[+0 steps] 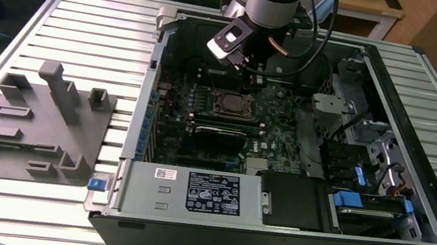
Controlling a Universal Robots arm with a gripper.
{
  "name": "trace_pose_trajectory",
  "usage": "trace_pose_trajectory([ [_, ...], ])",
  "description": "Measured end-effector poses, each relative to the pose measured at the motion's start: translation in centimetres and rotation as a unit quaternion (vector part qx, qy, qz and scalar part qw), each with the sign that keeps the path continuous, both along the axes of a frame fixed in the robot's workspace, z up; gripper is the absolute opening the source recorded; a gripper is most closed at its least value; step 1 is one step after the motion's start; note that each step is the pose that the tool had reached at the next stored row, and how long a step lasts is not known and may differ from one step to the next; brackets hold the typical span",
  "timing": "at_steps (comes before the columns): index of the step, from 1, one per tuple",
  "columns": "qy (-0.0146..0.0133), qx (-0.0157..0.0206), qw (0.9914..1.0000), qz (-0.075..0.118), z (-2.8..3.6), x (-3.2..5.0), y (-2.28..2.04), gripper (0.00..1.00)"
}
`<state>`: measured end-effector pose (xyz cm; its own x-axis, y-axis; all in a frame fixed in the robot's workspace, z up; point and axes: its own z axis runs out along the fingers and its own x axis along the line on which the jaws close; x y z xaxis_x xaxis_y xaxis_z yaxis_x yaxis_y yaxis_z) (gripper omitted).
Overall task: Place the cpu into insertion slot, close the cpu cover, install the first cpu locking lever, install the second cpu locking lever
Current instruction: 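Close the cpu cover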
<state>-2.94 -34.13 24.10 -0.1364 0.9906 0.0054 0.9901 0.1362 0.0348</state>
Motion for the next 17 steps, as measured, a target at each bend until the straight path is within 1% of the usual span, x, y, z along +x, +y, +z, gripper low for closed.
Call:
trace_pose_trajectory([
  [2,0.0,0.0,0.99999,0.004,0.0,0.0,0.0,0.11],
  [5,0.0,0.0,0.99976,0.022,0.0,0.0,0.0,0.11],
  [7,0.0,0.0,0.9993,0.037,0.0,0.0,0.0,0.11],
  [9,0.0,0.0,0.99866,0.052,0.0,0.0,0.0,0.11],
  [10,0.0,-0.0001,0.99845,0.056,0.0,0.0,0.0,0.11],
  [17,0.0,0.0,0.99832,0.058,0.0,0.0,0.0,0.11],
])
